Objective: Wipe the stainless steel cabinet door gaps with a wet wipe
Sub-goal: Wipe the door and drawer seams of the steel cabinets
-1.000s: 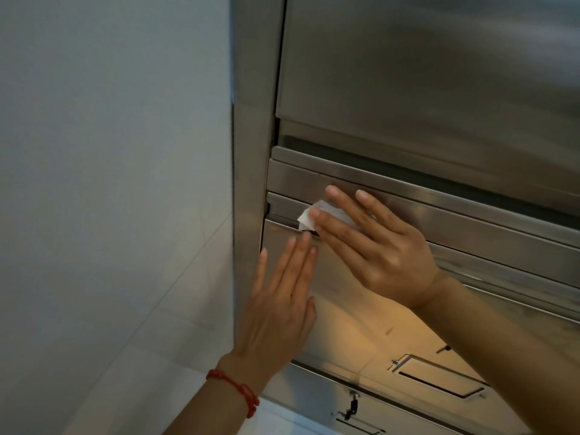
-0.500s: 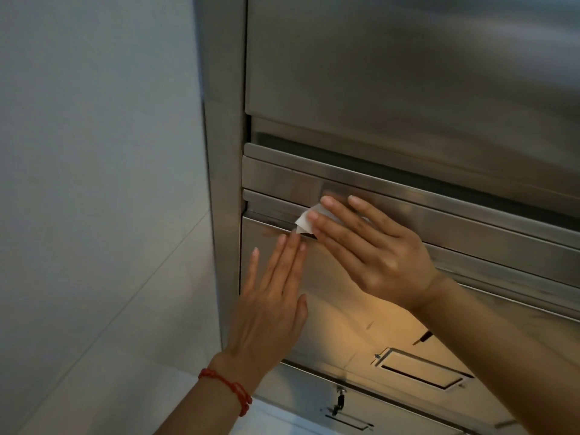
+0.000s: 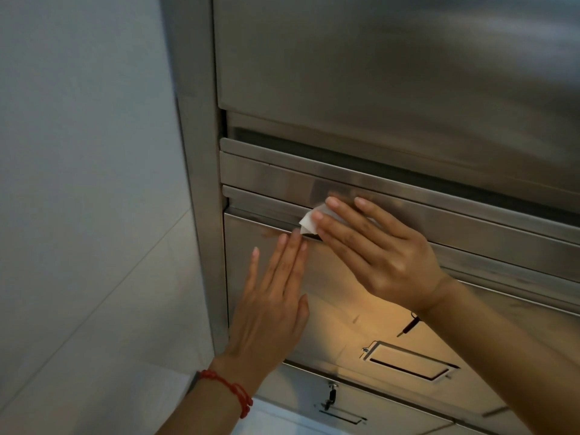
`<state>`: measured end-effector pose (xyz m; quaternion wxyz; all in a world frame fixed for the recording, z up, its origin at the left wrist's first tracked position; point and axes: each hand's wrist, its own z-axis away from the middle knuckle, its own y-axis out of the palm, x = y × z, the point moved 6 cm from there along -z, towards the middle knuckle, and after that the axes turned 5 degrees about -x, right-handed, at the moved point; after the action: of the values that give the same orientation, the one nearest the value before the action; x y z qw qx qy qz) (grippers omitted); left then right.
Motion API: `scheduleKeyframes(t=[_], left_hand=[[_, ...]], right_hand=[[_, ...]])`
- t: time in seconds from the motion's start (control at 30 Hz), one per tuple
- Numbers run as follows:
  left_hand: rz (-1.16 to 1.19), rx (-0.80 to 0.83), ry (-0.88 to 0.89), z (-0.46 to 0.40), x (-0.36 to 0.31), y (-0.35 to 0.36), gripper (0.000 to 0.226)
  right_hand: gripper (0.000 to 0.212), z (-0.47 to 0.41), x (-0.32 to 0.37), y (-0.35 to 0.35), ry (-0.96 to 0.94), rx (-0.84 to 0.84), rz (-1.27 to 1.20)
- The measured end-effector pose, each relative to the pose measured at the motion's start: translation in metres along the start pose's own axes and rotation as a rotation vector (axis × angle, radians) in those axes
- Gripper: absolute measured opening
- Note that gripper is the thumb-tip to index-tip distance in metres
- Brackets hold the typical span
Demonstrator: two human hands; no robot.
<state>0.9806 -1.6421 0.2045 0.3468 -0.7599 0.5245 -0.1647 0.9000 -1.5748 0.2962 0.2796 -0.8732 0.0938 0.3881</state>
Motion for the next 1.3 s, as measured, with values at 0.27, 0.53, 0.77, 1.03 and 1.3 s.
scheduleKeyframes(t=[0.27, 0.53, 0.77, 1.03, 1.3], left_hand=[[0.02, -0.002, 0.002, 0.0, -0.008, 0.005, 0.063], [0.005, 0.0, -0.001, 0.0, -0.012, 0.005, 0.063], [0.01, -0.009, 0.011, -0.001, -0.012, 0.005, 0.064], [-0.022, 0.019, 0.01, -0.001, -0.011, 0.004, 0.063], [-0.021, 0.019, 0.004, 0.0, -0.014, 0.004, 0.063]], right_hand=[[0.027, 0.005, -0.003, -0.003, -0.003, 0.003, -0.007], [0.027, 0.006, -0.004, -0.006, 0.009, -0.004, -0.012], [0.028, 0.012, -0.007, -0.011, 0.009, 0.006, 0.002], [0.028, 0.019, -0.009, -0.011, 0.018, 0.02, 0.01], [0.03, 0.017, -0.009, -0.011, 0.015, 0.021, -0.017]])
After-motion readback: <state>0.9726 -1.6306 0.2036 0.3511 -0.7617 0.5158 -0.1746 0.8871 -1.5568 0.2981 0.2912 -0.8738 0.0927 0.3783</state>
